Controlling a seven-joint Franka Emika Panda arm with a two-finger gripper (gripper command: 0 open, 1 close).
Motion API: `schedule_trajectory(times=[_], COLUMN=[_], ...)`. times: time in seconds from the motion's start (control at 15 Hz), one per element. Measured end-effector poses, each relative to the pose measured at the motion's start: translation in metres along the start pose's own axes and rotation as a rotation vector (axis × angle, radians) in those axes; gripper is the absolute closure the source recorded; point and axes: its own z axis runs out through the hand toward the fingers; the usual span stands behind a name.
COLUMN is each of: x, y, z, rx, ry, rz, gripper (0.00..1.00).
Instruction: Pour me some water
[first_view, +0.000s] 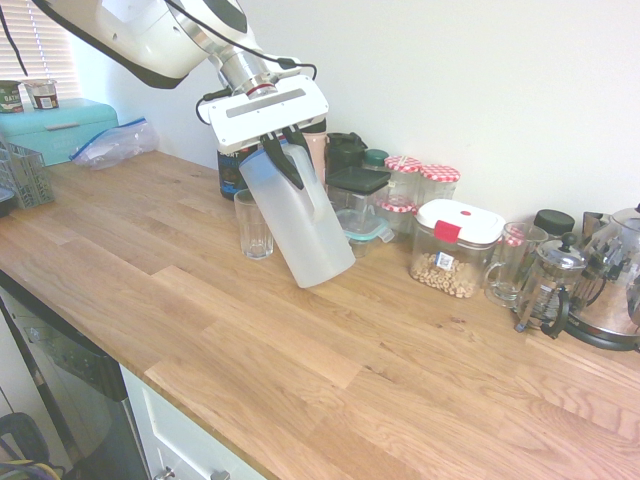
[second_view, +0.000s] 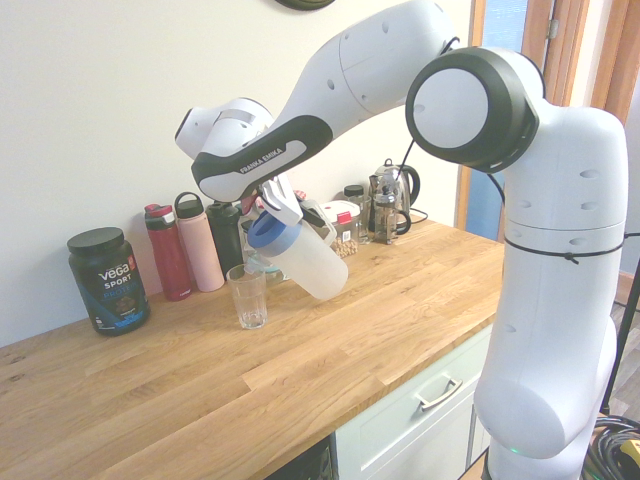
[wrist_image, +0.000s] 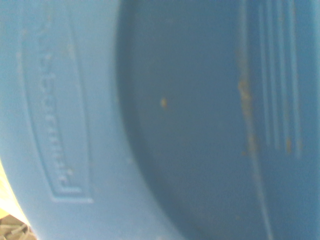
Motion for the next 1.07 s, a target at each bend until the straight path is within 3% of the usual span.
schedule_trajectory(times=[1.07], x=[0.017], y=[-0.02], z=[0.003], rx=[-0.056], ry=[-0.04], rz=[-0.012], gripper=[1.0])
